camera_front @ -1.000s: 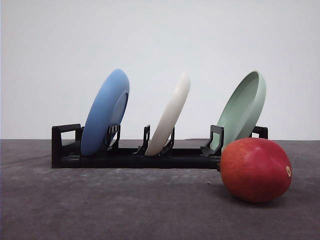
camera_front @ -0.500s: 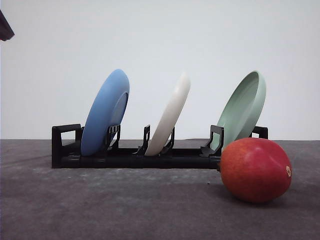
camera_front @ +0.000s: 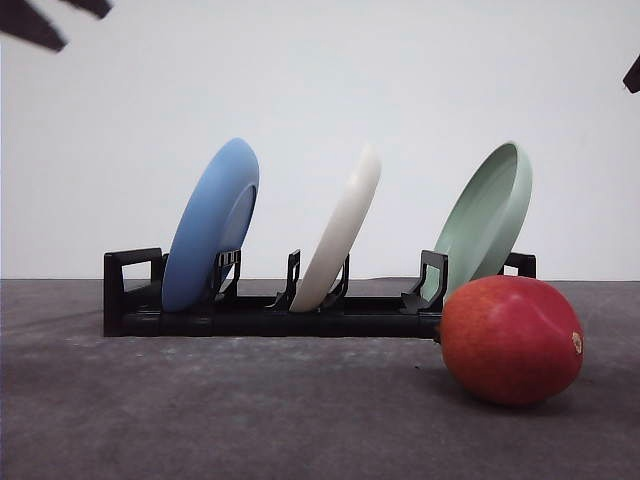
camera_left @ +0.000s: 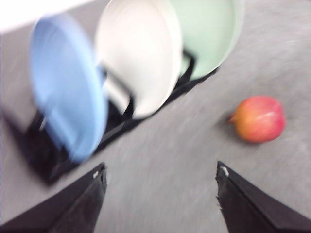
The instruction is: Place pomegranate in white plate
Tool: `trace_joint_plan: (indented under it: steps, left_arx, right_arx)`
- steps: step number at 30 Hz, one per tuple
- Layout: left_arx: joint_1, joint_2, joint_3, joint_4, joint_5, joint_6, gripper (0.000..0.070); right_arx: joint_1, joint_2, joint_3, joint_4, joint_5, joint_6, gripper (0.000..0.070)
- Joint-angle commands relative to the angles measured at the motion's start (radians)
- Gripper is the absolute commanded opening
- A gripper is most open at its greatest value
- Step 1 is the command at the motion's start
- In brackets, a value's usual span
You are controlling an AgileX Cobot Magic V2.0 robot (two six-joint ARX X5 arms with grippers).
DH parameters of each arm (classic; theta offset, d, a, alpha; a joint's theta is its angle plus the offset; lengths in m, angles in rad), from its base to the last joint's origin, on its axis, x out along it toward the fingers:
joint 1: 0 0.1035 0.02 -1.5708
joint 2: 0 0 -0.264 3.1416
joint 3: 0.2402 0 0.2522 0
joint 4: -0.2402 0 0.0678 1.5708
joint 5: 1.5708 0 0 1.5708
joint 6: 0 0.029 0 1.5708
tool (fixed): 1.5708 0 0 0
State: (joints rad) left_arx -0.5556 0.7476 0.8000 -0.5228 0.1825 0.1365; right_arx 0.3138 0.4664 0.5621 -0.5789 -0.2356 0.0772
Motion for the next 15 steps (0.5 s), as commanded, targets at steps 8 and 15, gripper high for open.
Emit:
trace_joint_plan:
  steps: [8, 15]
  left_arx:
    - [-0.1, 0.172, 0.023, 0.207, -0.078, 0.057, 0.043]
    - [-0.159, 0.373, 0.024, 0.445, -0.118, 0.012, 0.043]
  right_arx:
    - [0.005, 0.002, 0.018, 0.011, -0.002, -0.01, 0.04]
    - [0.005, 0.002, 0.018, 0.011, -0.001, -0.01, 0.04]
